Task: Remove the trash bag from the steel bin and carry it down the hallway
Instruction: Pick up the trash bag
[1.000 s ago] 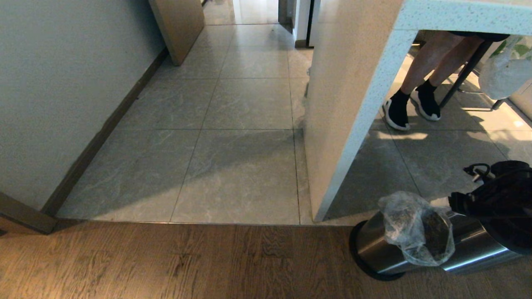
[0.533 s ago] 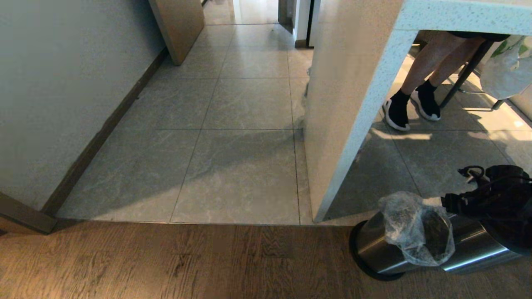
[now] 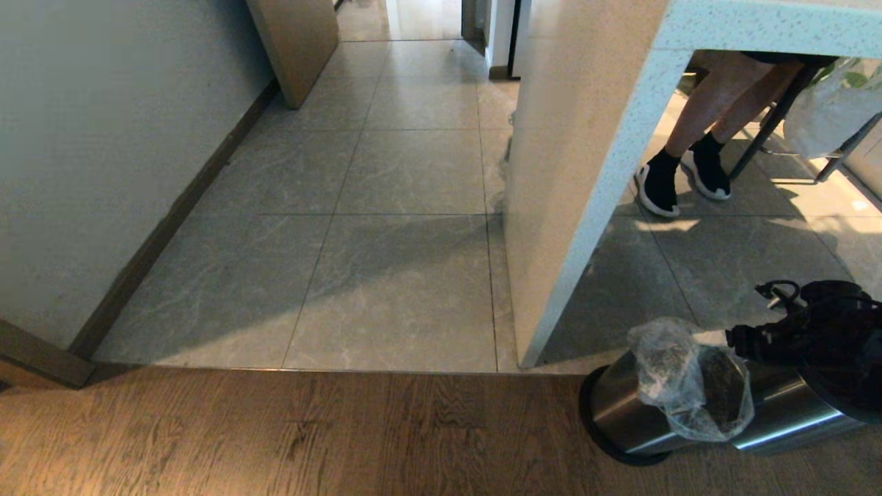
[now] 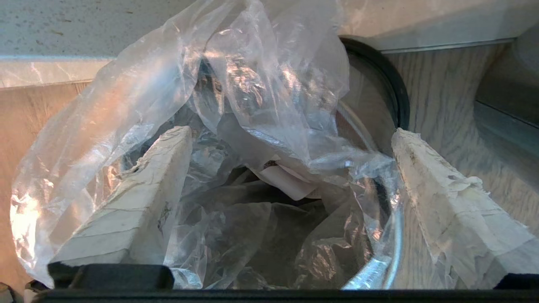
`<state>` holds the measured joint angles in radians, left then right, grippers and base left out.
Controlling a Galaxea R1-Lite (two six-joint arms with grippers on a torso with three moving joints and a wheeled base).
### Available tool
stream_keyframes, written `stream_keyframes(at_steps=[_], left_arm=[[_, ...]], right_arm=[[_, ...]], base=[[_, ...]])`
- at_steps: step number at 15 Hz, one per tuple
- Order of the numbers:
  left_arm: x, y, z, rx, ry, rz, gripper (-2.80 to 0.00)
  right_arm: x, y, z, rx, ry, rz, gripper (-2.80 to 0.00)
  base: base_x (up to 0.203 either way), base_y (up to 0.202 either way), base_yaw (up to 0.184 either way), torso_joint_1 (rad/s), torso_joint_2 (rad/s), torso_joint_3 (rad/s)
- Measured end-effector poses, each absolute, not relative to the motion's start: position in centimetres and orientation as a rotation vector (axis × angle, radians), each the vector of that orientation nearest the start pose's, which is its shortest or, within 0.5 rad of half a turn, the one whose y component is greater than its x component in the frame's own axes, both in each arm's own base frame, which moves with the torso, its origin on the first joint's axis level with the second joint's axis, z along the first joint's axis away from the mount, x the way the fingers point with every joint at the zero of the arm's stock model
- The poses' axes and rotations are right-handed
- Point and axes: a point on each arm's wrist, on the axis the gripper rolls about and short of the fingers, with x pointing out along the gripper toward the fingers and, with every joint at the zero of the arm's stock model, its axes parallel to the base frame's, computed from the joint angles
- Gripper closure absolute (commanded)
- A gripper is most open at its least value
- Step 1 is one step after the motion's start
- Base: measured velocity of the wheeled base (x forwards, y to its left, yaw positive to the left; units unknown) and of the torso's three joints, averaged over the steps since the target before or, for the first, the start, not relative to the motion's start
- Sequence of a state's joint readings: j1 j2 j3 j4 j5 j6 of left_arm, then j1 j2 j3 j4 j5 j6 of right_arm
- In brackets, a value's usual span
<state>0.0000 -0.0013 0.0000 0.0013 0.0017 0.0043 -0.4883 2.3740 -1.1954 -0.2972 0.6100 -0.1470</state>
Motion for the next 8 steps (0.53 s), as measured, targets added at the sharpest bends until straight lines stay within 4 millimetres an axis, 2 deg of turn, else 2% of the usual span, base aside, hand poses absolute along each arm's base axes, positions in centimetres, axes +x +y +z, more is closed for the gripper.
stream_keyframes(at_steps=[8], left_arm=[[-2.29,0.00,7.53,0.005,0.000,0.001,0.00]], right_arm=[[36.71,-18.10,0.54,0.348,0.780,0.168,-2.80]], base=[[0.000,0.000,0.000,0.000,0.00,0.000]])
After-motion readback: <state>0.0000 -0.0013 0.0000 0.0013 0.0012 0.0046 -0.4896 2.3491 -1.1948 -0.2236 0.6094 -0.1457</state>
